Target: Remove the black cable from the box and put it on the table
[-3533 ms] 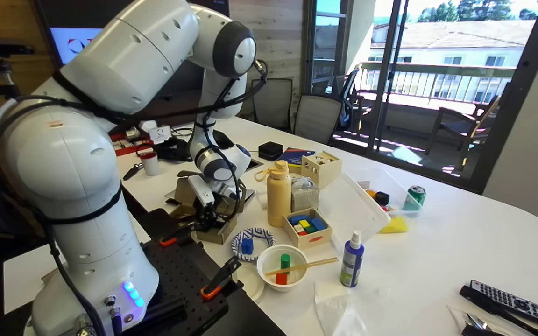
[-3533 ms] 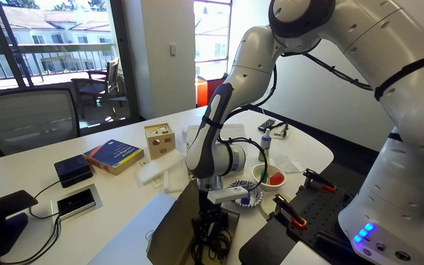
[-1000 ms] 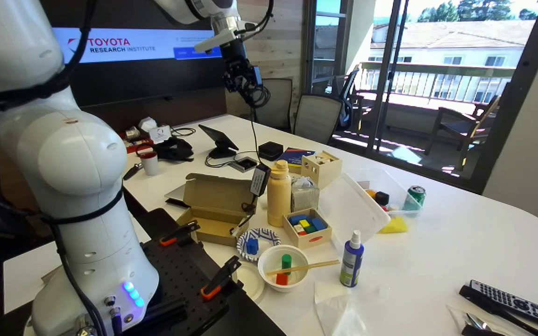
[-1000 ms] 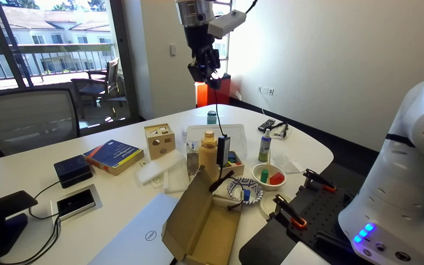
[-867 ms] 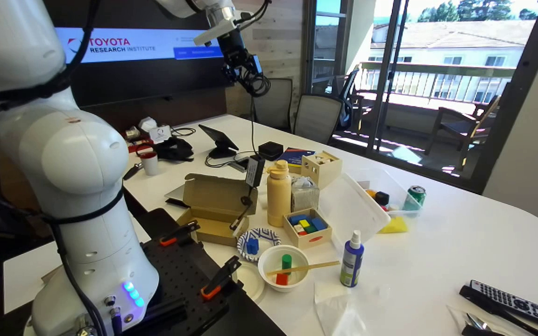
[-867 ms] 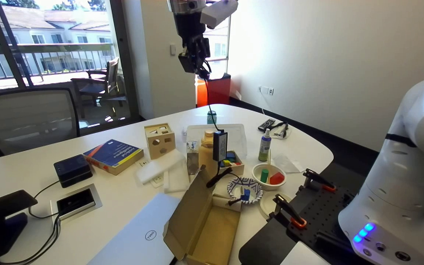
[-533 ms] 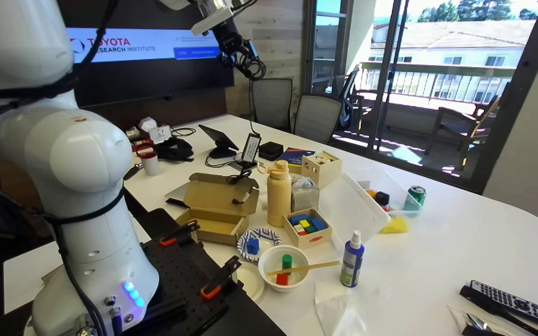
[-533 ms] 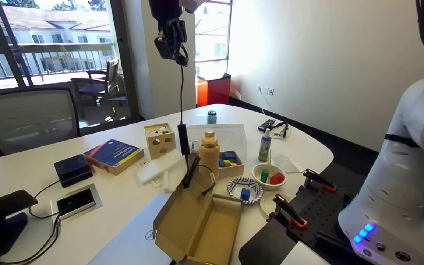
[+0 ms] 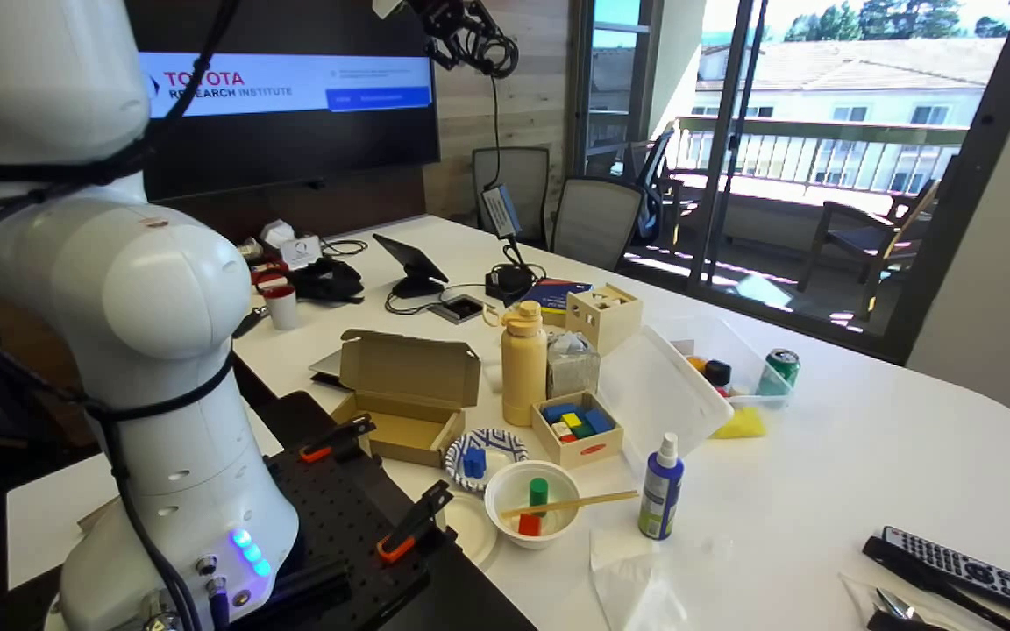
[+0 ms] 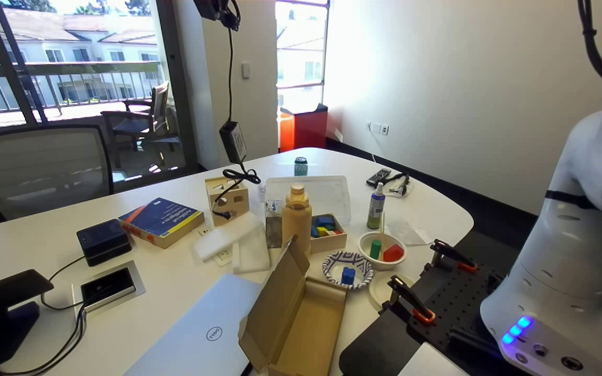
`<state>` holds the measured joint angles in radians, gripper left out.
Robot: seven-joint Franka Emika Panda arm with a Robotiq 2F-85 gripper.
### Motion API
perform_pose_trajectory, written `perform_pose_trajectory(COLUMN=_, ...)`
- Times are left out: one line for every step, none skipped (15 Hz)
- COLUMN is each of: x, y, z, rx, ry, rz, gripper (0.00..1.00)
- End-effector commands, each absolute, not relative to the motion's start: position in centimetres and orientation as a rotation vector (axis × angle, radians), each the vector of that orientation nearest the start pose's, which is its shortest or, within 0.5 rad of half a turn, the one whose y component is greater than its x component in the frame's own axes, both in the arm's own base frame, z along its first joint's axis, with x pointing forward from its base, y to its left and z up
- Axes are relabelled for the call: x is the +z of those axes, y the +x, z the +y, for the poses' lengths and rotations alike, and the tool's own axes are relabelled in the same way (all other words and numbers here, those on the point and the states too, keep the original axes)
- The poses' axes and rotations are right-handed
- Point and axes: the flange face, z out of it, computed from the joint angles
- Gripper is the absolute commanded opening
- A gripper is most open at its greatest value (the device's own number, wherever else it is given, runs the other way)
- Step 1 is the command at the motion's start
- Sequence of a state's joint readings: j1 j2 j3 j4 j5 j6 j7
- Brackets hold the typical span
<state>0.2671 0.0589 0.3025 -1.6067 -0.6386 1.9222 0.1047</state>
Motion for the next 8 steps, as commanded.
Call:
perform_pose_trajectory(x=63.2, y=56.5, z=28.6, rx=-0.877, ry=-3.385, rz=-1.083, gripper=0.00)
perform_pose_trajectory(x=62.5, y=57.5, z=28.5, rx=-0.871, ry=-3.378, rz=-1.097, gripper=0.00)
perform_pose_trajectory(x=61.5, y=58.5, z=28.6, rx=-0.851, ry=-3.370, rz=-1.113, gripper=0.00)
perform_pose_trajectory(x=60.1, y=59.5, z=28.8, rx=-0.816, ry=-3.365, rz=-1.139, gripper=0.00)
perform_pose_trajectory(x=58.9, y=60.4, z=29.1, rx=-0.777, ry=-3.359, rz=-1.174, gripper=0.00)
perform_pose_trajectory(x=57.8, y=61.1, z=29.1, rx=-0.746, ry=-3.372, rz=-1.188, gripper=0.00)
perform_pose_trajectory(x=56.7, y=61.8, z=29.1, rx=-0.716, ry=-3.382, rz=-1.195, gripper=0.00)
perform_pose_trajectory(x=55.6, y=62.6, z=28.7, rx=-0.707, ry=-3.398, rz=-1.188, gripper=0.00)
